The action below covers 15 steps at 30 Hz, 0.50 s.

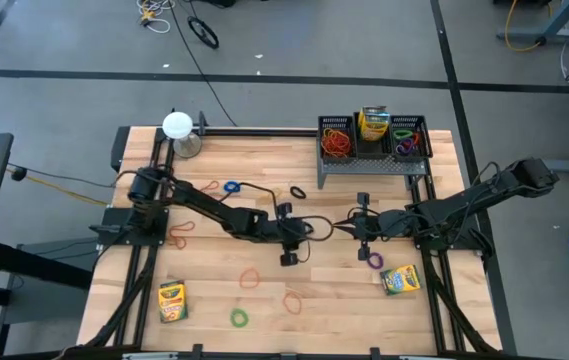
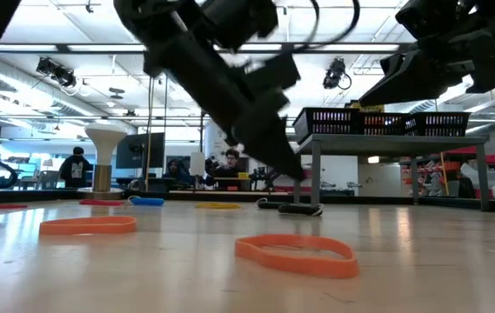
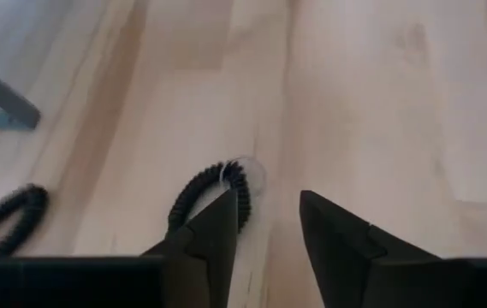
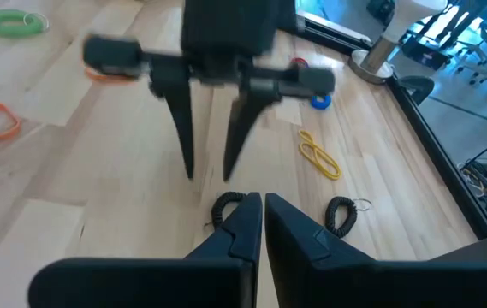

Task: Pick & Place Office Desk Supplies
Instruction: Put the black spring keychain into the right black bin on the shelf

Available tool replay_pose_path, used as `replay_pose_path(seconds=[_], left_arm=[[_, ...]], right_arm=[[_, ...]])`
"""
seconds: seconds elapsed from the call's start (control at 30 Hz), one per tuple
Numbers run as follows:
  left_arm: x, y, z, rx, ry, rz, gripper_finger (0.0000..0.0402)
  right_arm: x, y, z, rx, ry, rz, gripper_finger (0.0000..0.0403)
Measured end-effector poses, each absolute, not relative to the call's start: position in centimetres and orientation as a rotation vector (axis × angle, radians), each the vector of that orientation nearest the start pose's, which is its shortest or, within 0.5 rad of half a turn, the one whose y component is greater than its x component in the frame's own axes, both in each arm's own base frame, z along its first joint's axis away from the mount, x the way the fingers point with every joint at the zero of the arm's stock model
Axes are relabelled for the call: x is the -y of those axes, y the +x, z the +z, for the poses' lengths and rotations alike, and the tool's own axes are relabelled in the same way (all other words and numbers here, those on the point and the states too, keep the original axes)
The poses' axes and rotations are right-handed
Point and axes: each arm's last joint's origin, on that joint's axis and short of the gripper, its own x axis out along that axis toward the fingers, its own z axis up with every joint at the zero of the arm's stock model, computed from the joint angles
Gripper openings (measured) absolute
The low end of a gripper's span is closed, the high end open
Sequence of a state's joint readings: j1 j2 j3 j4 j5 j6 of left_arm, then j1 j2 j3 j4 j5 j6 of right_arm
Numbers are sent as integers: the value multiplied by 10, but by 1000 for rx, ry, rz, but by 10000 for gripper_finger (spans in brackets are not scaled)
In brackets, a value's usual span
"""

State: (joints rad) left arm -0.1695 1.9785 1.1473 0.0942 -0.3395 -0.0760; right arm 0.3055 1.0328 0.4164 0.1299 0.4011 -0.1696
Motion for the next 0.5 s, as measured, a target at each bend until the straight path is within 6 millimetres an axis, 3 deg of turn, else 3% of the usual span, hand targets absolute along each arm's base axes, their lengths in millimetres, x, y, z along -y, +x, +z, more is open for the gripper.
replay_pose_path(seconds=[0.2,0.37,0.5], left_arm=[[72,380,167,-624,228,124,109],[69,352,160,-486,241,-21,61],[59,323,152,-361,201,-38,36]], right_arm=[[-51,198,196,-431,-322,-58,27],[-54,201,203,-355,-255,-1,27],[-57,206,214,-231,-175,71,27]])
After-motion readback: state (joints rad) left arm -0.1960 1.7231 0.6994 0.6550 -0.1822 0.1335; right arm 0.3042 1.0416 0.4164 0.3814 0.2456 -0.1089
